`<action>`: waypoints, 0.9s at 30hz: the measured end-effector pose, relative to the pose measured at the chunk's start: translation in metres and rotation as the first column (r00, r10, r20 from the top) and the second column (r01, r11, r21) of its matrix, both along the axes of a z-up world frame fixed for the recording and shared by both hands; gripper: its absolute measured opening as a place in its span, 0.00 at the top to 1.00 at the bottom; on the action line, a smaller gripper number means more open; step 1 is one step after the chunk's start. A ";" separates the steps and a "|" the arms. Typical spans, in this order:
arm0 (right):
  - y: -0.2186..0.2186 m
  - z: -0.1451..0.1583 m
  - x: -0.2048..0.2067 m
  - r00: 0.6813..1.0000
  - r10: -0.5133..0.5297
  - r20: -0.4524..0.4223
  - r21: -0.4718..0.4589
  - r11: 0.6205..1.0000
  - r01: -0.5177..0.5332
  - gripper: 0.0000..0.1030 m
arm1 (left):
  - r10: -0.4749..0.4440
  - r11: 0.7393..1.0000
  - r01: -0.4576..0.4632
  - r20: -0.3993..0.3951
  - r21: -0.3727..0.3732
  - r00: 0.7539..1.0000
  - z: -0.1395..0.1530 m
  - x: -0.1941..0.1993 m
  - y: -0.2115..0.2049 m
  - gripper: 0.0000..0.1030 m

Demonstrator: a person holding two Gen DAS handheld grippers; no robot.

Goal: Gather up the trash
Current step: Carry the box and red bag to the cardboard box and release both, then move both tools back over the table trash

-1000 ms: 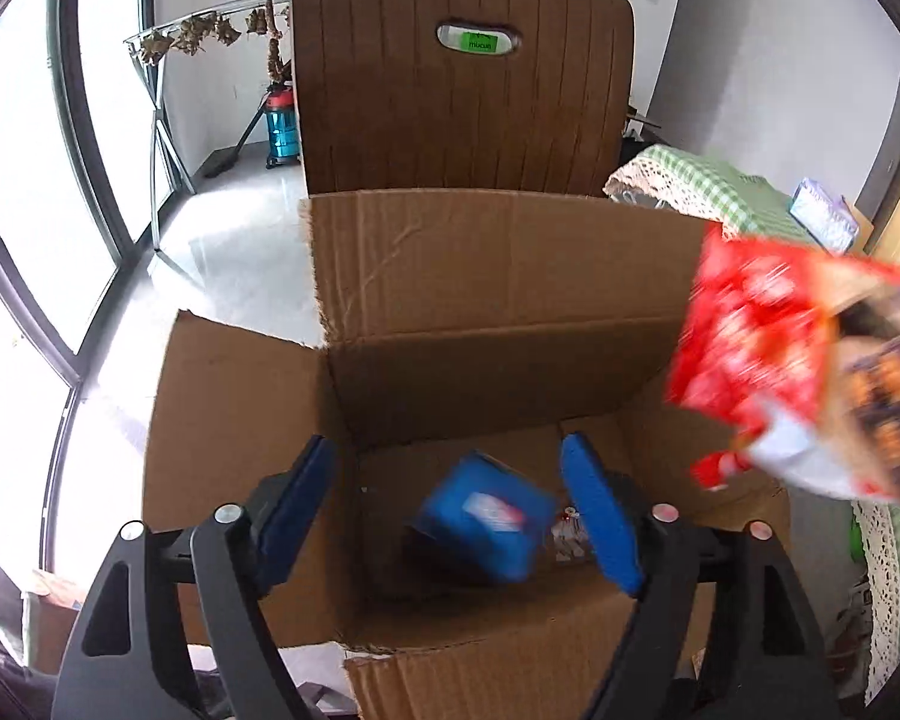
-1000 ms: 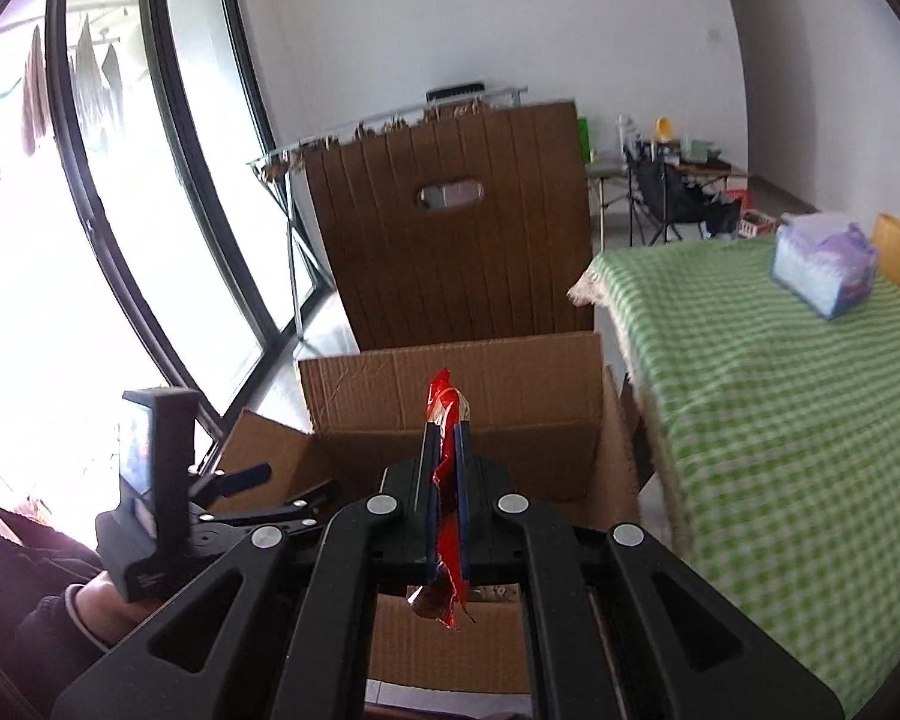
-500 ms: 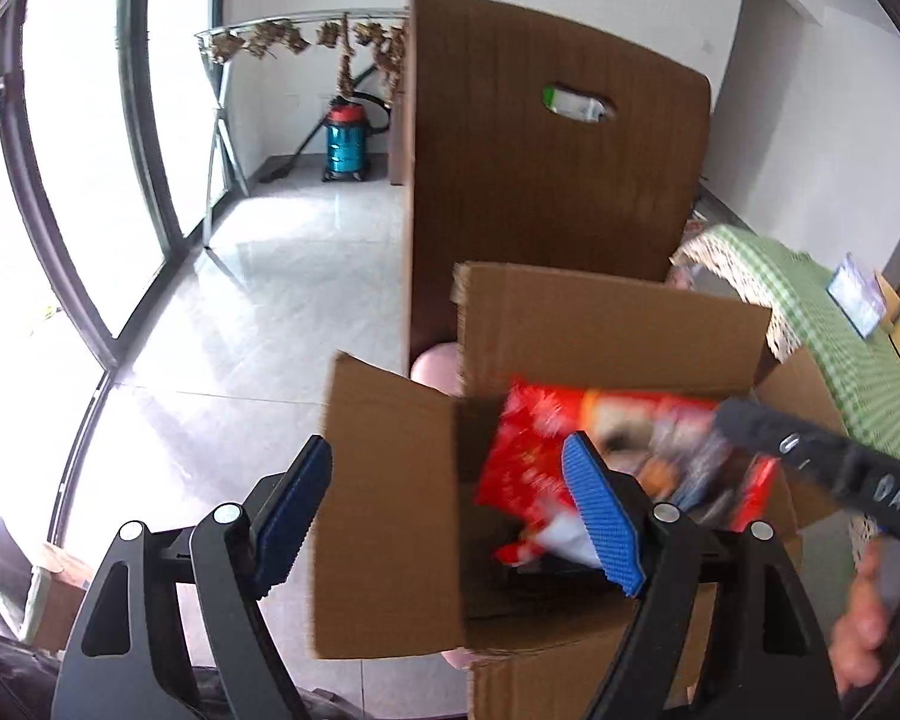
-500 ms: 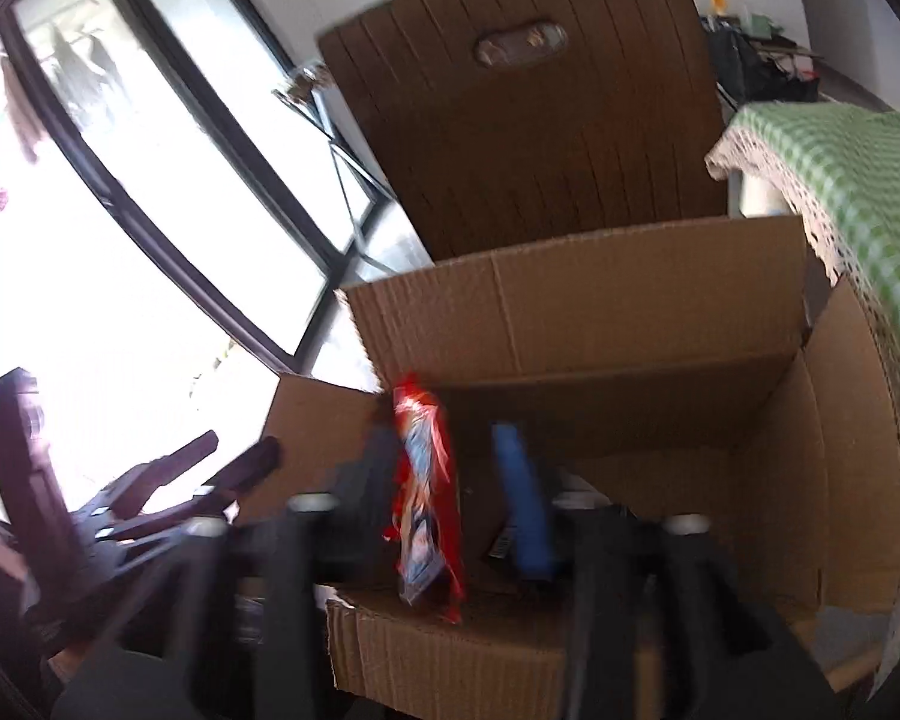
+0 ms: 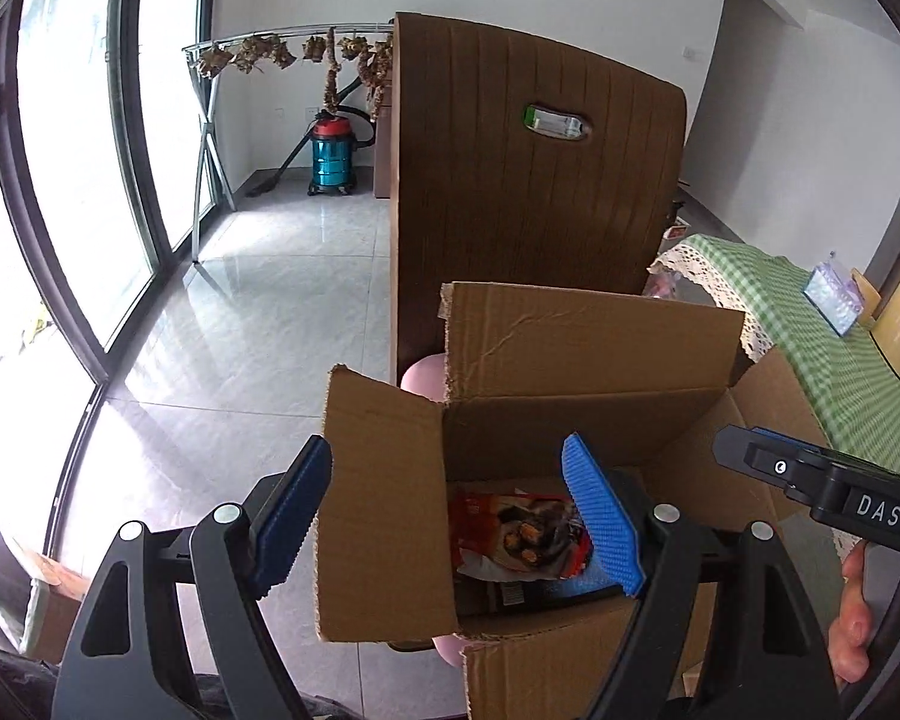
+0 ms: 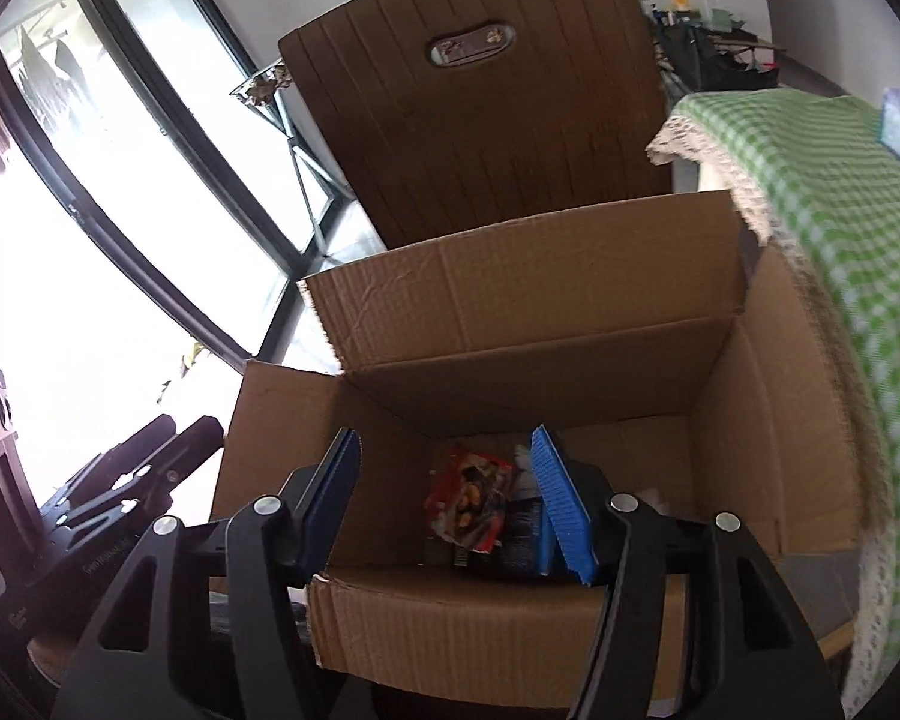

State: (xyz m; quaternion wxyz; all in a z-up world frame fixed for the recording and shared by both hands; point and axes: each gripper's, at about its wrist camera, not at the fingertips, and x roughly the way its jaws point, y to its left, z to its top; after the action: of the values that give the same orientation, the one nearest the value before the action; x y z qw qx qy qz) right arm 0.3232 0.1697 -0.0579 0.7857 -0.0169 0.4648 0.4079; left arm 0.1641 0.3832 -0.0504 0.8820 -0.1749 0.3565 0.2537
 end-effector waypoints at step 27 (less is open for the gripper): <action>-0.218 0.084 -0.052 0.887 -0.336 0.318 0.114 0.942 0.316 0.36 | -0.345 0.930 0.316 0.150 0.189 0.927 0.065 0.013 -0.177 0.16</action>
State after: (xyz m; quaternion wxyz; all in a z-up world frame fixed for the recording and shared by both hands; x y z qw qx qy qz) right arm 0.2711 -0.0487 0.0265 0.9101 0.0161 0.3094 0.2751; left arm 0.1770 0.2066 0.0143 0.9520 -0.0626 0.2779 0.1123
